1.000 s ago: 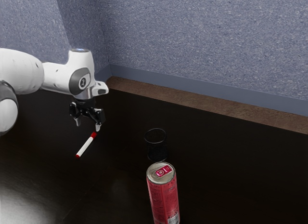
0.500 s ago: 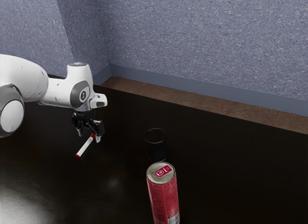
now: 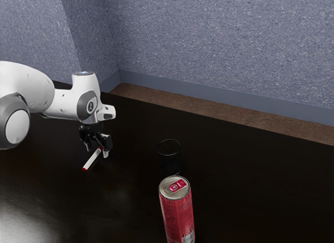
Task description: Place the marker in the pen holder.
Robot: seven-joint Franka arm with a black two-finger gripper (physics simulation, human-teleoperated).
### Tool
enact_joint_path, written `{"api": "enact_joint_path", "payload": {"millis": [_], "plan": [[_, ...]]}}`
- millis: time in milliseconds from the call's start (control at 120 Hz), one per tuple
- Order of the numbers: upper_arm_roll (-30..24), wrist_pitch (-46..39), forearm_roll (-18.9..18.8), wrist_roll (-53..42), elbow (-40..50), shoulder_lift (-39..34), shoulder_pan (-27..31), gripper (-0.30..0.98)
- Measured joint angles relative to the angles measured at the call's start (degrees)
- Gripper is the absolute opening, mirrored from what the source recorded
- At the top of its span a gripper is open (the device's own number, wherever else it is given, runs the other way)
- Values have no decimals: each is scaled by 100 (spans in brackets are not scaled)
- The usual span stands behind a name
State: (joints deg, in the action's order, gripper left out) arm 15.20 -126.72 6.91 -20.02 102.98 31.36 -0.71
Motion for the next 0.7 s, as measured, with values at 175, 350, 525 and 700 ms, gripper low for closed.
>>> {"api": "enact_joint_path", "payload": {"millis": [175, 350, 525, 700], "plan": [[0, 2, -6, -94, -45, 6, 0, 36], [0, 1, -15, -165, -48, 5, 0, 17], [0, -3, -32, -214, -48, 8, 0, 5], [0, -20, -66, -230, -50, 29, 0, -1]]}}
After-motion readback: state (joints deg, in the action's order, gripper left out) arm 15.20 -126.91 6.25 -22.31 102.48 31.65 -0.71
